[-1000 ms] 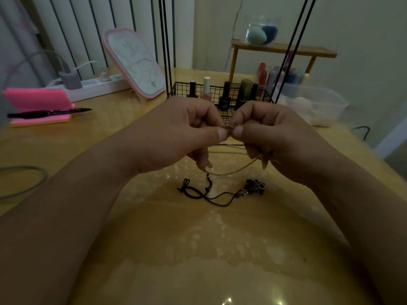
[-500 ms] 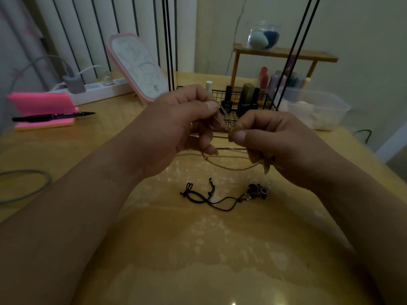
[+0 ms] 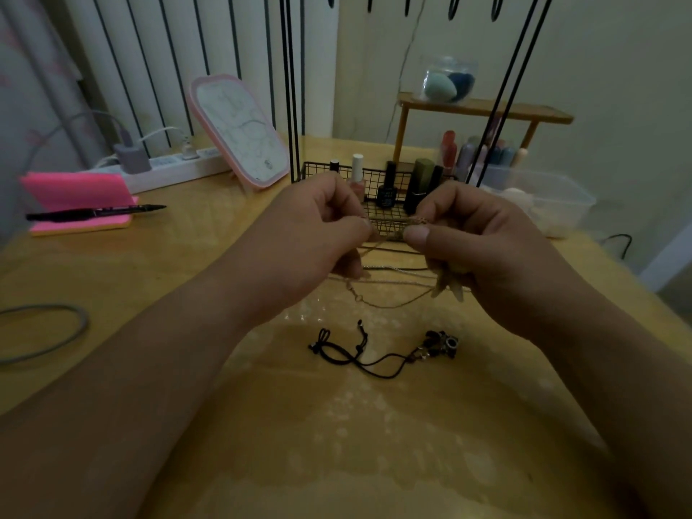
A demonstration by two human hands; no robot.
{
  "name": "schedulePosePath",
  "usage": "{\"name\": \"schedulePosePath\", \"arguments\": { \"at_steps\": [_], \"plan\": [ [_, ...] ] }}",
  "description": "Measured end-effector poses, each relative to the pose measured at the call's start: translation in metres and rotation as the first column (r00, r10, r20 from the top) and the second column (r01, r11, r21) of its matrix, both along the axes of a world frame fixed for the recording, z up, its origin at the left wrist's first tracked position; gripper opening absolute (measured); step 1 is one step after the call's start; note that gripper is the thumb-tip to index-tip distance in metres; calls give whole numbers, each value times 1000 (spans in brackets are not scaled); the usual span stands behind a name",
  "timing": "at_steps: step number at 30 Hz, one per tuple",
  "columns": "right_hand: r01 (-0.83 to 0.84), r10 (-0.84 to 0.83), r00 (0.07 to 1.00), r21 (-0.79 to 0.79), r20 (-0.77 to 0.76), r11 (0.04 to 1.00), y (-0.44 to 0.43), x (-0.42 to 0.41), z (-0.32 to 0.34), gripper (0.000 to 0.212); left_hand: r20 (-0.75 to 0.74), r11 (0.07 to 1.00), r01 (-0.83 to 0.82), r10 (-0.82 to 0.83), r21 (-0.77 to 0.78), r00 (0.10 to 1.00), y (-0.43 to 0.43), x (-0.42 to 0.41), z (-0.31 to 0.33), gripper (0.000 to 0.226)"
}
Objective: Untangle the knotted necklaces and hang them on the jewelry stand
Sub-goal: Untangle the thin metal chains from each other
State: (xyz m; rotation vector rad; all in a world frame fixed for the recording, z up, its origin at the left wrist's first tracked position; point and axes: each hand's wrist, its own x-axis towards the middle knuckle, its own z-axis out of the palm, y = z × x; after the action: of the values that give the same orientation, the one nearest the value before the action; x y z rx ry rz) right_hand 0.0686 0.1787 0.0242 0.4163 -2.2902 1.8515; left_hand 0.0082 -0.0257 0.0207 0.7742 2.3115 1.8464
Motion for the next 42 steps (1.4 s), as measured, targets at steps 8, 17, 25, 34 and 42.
{"name": "schedulePosePath", "arguments": {
  "at_steps": [8,17,25,34,42],
  "plan": [
    [235,-211,966,162,-152,958,1,-1,-2,5,-24,997,-50,51,58,998,2,1,1,6],
    [242,-225,967,149,-123,959,-3,1,0,26,160,903,89,-170,420,972,0,-3,5,15],
    [146,-141,988,-86,66,986,-4,1,5,25,313,712,316,-603,627,734,-4,-2,3,10],
    [0,17,991,-126,130,992,-5,0,1,26,234,939,337,-343,67,910,4,5,-1,11],
    [-16,30,988,-96,153,995,-5,-2,-2,28,250,913,409,-391,-20,886,-2,3,0,15]
  ]
}}
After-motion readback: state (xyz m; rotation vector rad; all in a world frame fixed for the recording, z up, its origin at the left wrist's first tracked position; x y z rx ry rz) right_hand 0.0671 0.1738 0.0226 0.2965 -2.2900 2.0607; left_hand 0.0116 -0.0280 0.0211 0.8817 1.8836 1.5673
